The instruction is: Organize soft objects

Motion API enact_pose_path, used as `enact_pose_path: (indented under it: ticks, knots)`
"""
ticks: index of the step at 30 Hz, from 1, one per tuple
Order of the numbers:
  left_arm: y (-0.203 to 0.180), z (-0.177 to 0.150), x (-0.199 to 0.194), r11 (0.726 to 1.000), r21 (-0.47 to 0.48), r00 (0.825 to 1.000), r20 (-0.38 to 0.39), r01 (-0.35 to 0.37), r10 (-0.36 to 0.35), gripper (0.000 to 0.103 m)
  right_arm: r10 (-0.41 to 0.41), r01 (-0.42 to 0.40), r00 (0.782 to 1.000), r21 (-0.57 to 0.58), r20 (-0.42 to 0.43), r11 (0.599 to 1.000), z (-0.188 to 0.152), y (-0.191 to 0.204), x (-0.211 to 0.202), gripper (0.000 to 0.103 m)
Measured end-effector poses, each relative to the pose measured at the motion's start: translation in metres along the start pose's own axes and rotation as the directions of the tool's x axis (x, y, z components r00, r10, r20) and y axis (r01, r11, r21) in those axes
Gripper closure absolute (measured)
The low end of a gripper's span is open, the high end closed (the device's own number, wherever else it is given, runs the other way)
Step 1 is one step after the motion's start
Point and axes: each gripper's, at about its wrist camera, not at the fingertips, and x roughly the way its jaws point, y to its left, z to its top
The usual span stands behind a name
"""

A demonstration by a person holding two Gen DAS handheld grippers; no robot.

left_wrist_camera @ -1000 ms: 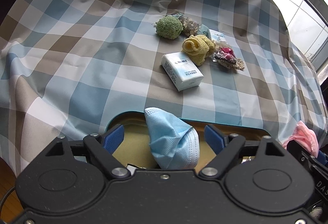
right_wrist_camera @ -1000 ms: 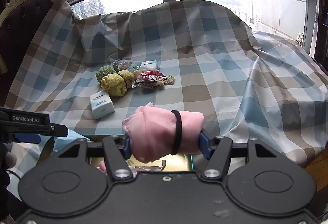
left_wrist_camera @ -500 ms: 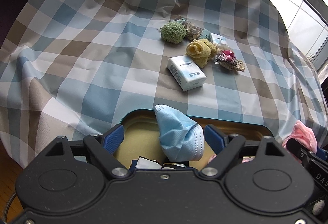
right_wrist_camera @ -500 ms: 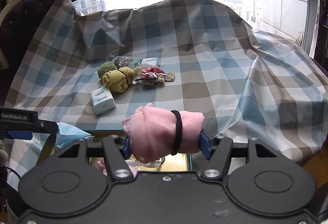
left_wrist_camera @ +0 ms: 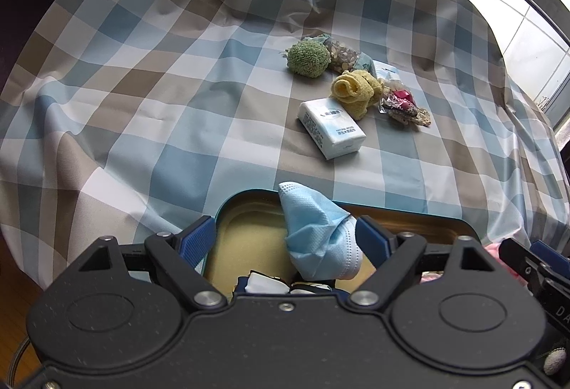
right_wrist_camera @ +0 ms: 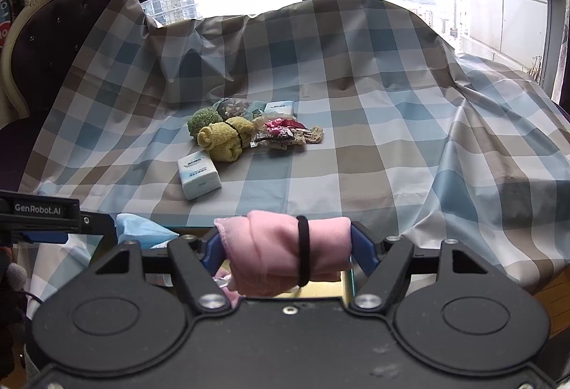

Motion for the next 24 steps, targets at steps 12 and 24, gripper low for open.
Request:
enact_pose_path:
  ticks: [12, 24]
  knots:
    - [0.003, 0.002, -0.002, 1.0, -0.002, 1.0, 0.006, -0.001, 0.001, 0.021, -0.009, 0.008, 1.0, 0.017, 0.025, 1.0, 0.005, -0.003, -0.005, 0.032]
    - [0.016, 0.017, -0.004, 0.999, 0.003, 0.999, 0.042, -0.032, 0.032, 0.017, -0.019, 0.019, 1.0, 0.013, 0.019, 1.0, 0.009, -0.001, 0.004, 0.031]
